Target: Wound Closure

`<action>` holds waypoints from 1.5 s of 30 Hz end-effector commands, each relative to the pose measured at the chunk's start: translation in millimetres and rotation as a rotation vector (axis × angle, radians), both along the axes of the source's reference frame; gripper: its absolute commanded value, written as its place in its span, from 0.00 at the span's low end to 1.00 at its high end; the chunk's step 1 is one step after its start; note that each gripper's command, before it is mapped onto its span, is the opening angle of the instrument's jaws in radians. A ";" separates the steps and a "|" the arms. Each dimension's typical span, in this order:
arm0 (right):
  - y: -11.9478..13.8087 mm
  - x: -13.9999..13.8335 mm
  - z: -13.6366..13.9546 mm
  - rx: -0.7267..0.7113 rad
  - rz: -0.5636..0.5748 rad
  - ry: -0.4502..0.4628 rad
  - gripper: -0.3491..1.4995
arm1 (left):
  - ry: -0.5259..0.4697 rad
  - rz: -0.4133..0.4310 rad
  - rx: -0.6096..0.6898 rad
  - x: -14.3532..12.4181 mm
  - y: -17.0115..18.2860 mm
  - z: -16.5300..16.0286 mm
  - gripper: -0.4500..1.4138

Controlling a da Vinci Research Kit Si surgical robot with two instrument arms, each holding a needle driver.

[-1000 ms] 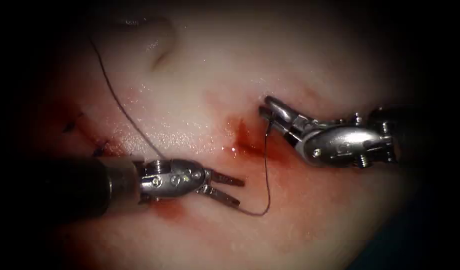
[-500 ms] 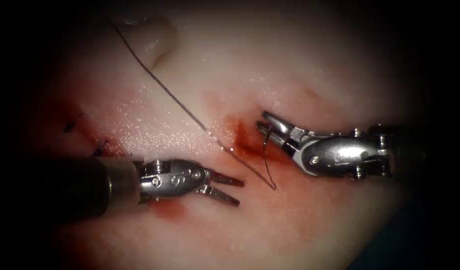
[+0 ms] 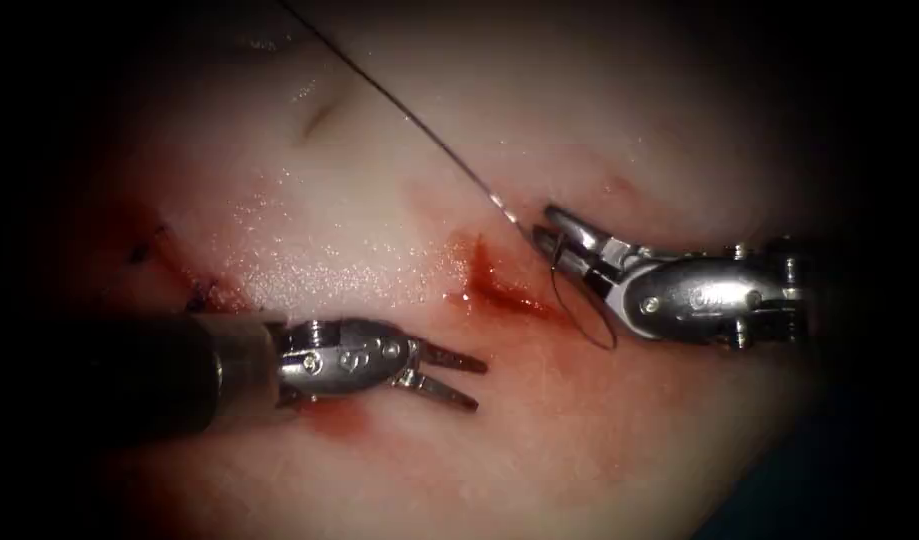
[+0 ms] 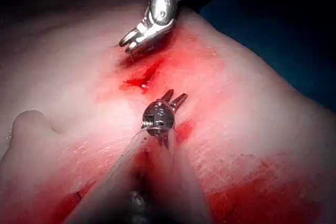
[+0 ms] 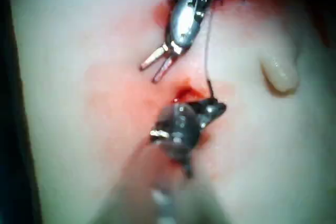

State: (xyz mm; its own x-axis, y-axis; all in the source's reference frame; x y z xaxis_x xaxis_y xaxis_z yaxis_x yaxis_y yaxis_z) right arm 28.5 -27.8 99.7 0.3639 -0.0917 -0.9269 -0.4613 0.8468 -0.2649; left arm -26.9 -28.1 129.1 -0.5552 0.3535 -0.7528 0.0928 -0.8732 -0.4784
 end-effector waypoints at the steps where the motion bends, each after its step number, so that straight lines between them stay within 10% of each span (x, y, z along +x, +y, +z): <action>1: 0.5 0.7 0.3 0.011 0.007 0.007 0.00 | 0.000 0.000 0.001 -0.6 -0.4 0.7 0.38; 45: 6.9 -1.8 1.1 0.427 0.154 0.238 0.00 | 0.013 -0.085 -0.049 -3.3 0.1 3.6 0.31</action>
State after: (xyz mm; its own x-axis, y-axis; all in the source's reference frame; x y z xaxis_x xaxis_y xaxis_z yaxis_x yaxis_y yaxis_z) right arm 25.9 -20.7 100.4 0.1211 0.3517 -0.9282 -0.5947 0.7744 0.2159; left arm -29.6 -27.7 132.0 -0.5349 0.3629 -0.7631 0.0087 -0.9007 -0.4344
